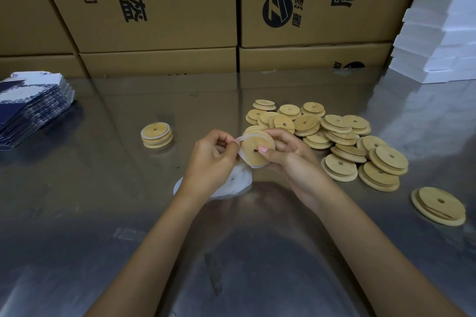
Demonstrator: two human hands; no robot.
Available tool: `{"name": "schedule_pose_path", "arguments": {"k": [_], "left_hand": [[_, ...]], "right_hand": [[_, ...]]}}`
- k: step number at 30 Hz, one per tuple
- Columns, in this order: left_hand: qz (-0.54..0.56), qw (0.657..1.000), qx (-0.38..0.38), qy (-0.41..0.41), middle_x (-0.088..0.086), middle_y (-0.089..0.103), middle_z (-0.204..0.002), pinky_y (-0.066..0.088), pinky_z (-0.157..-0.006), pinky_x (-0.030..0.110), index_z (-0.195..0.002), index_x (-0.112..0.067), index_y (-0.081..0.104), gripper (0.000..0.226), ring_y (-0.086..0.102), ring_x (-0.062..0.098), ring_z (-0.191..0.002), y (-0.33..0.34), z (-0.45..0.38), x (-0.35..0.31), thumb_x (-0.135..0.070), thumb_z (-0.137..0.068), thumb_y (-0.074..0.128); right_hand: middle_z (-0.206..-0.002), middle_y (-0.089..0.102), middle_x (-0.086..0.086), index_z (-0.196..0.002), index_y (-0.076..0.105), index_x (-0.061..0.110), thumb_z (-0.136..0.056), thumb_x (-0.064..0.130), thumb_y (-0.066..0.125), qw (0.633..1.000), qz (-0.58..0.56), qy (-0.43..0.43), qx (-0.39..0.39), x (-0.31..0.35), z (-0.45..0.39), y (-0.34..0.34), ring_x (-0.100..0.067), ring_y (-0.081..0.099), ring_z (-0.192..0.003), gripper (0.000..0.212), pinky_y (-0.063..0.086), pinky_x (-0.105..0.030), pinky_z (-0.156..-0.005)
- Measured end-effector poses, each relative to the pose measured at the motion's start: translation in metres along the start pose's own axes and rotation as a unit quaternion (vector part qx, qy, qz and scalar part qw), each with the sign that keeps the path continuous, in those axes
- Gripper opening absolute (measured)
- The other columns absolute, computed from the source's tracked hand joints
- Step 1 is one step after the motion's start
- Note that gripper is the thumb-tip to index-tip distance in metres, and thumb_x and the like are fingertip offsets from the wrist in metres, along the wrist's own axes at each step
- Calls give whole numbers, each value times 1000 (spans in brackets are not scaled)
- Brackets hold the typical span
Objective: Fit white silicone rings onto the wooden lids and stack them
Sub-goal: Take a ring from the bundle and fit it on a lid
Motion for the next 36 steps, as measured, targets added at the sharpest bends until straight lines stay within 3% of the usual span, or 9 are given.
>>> {"name": "schedule_pose_path", "arguments": {"k": [3,7,12,17,20,24,29,36], "left_hand": [[28,999,34,-13,15,71,-87,60,-81,36,-87,-3,64,5,70,25,-82,6,-1,0,-5,-91,62],[44,997,68,-10,15,71,-89,56,-68,18,-88,-4,66,4,70,24,-81,13,2,-3,-5,-91,63],[35,996,72,-25,10,70,-78,57,-72,30,-85,-8,68,3,65,17,-69,17,5,2,-7,-87,67],[-21,999,41,-20,-6,60,-63,47,-57,16,-78,-14,68,6,52,6,-56,19,5,7,-14,-83,71],[-48,998,37,-3,-6,55,-60,43,-54,17,-73,-21,66,14,46,6,-53,17,3,6,-13,-84,68],[-56,998,36,16,-8,58,-64,43,-55,13,-73,-24,65,17,47,2,-55,13,0,1,-13,-86,66],[0,998,55,3,-15,63,-59,42,-55,7,-78,-19,69,13,54,-5,-56,15,2,1,-12,-89,66],[21,998,62,-7,-18,65,-58,47,-57,9,-80,-21,70,15,59,-4,-58,17,3,1,-11,-89,64]], "right_hand": [[-108,76,-7,-110,67,11,-95,-3,59,999,-36,11,-4,-1,-1,-6,-16,71,-98,21,60,-33,-86],[-113,75,-11,-117,66,5,-95,-1,60,997,-71,38,-15,-6,-1,-11,-20,71,-100,23,61,-32,-85],[-120,72,-16,-123,63,3,-95,0,61,994,-97,42,-39,-8,-1,-14,-31,68,-114,28,57,-41,-97],[-119,72,-18,-124,63,3,-94,1,63,994,-98,32,-45,-4,0,-13,-33,67,-115,31,58,-38,-95],[-118,72,-18,-123,64,2,-94,0,63,993,-100,28,-52,-3,1,-13,-33,67,-115,29,57,-39,-96],[-123,69,-23,-123,63,-4,-95,0,59,989,-135,38,-46,-3,2,-12,-35,66,-118,28,57,-42,-97],[-123,69,-23,-124,63,-5,-96,1,58,983,-171,56,-23,-3,2,-9,-31,70,-111,29,61,-33,-82],[-120,70,-23,-125,62,-4,-95,3,60,986,-159,54,-7,-5,0,-8,-34,69,-112,31,60,-32,-84]]}}
Point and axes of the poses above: each hand's wrist, its own z-axis away from the middle knuckle, its own y-axis out of the palm, x = y × z, the point moved 10 cm from there along -z, towards the middle knuckle
